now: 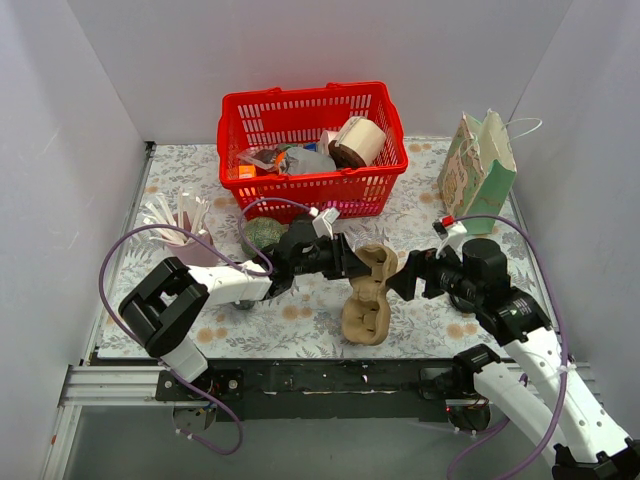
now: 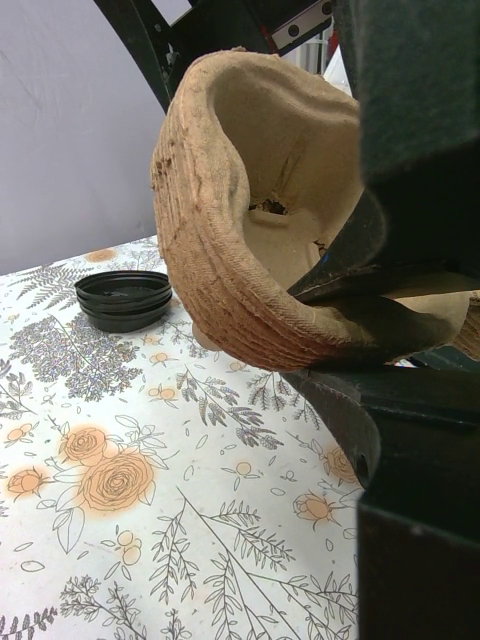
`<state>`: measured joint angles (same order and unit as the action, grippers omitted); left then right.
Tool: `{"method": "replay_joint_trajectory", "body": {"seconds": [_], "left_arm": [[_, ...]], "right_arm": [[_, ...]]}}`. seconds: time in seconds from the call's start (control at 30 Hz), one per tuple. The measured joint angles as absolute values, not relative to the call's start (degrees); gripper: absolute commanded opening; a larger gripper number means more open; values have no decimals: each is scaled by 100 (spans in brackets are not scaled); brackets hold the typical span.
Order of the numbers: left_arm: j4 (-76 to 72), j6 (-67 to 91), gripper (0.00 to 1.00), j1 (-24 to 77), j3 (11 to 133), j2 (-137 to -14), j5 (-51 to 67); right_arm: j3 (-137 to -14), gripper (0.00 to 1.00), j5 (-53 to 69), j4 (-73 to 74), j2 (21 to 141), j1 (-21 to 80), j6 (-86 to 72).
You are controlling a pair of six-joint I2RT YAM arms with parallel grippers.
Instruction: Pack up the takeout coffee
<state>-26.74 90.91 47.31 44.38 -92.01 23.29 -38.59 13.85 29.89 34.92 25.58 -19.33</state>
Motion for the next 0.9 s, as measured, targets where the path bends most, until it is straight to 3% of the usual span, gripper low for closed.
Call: {"method": "replay_joint_trajectory", "body": {"seconds": [0.9], "left_arm": [[-2427, 9102, 0, 4781, 4493, -9201, 2134]], "right_arm": [[-3168, 96, 1623, 1579, 3835, 2563, -2408]]}}
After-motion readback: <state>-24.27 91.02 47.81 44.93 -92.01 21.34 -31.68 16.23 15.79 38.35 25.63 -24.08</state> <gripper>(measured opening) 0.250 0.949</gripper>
